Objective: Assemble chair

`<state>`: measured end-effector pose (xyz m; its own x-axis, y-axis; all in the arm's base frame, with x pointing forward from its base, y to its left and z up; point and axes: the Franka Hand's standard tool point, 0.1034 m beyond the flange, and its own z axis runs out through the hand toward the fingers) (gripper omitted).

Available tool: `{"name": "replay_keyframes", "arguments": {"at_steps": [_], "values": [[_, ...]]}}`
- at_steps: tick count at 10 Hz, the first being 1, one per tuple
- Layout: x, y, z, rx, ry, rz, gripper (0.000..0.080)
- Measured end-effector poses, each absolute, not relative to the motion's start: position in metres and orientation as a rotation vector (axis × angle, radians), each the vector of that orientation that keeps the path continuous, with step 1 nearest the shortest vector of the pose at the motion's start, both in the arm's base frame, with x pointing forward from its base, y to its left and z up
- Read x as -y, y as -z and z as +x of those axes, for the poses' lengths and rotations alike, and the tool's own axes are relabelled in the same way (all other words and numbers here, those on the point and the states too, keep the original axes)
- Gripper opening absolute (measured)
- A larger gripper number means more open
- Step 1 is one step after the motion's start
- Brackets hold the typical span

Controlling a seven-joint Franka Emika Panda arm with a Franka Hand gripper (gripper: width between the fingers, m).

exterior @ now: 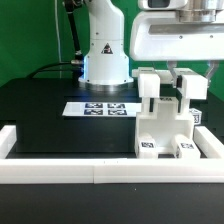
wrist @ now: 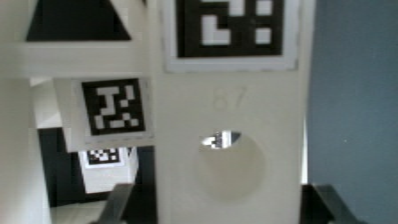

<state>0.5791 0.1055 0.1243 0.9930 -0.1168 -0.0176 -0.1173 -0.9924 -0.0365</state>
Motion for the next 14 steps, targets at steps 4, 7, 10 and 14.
{"name": "replay_keyframes", "arguments": {"at_steps": [4,7,10,14], "values": [[-0.103,-0.123,0.579,-0.184,-0.011,-3.1,0.0288],[-0.1,-0.118,0.578,-0.19,-0.021,-3.103,0.0289],[-0.1,-0.117,0.577,-0.19,-0.024,-3.103,0.0289],[-0.098,-0.109,0.575,-0.19,-0.042,-3.109,0.0289]]}}
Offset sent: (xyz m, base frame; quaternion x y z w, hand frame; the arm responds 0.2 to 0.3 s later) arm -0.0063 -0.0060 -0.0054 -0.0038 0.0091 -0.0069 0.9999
